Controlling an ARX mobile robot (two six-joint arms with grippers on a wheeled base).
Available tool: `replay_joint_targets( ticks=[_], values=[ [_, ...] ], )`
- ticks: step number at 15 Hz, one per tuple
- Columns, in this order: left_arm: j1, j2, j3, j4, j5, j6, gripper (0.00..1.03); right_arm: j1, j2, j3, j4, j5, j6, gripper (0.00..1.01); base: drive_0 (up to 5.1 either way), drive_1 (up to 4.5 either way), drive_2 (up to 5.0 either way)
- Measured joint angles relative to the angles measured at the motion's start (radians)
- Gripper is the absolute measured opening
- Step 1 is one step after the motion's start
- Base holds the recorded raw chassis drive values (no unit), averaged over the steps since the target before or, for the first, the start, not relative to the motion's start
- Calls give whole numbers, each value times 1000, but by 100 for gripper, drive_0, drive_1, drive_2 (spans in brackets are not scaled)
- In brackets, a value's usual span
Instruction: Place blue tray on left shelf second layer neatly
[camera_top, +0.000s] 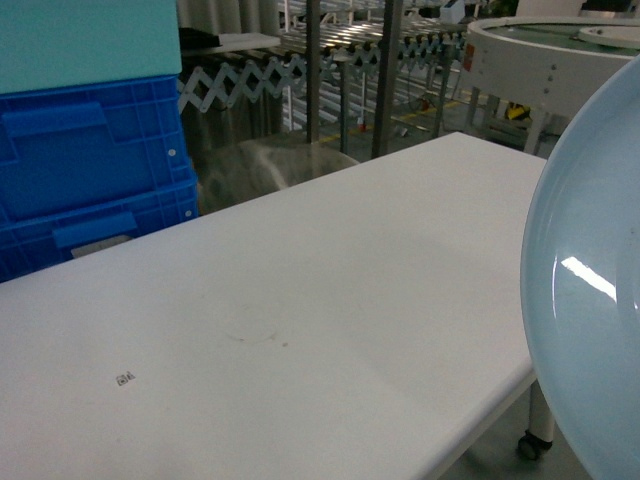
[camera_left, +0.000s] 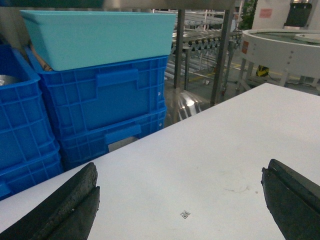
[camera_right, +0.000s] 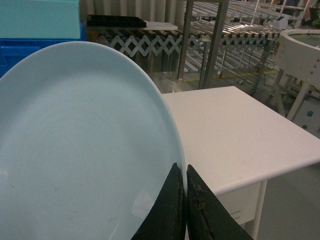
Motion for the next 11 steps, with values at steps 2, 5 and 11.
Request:
replay_joint_targets(
  ticks=[2,5,11],
  values=[
    [0,0,0,0,0,0,98,0,0,0,0,0,0,2,-172,-172,-172],
    [0,0,0,0,0,0,98,0,0,0,0,0,0,2,-152,-152,-152],
    [0,0,0,0,0,0,98,0,0,0,0,0,0,2,-160,-160,-160]
  ],
)
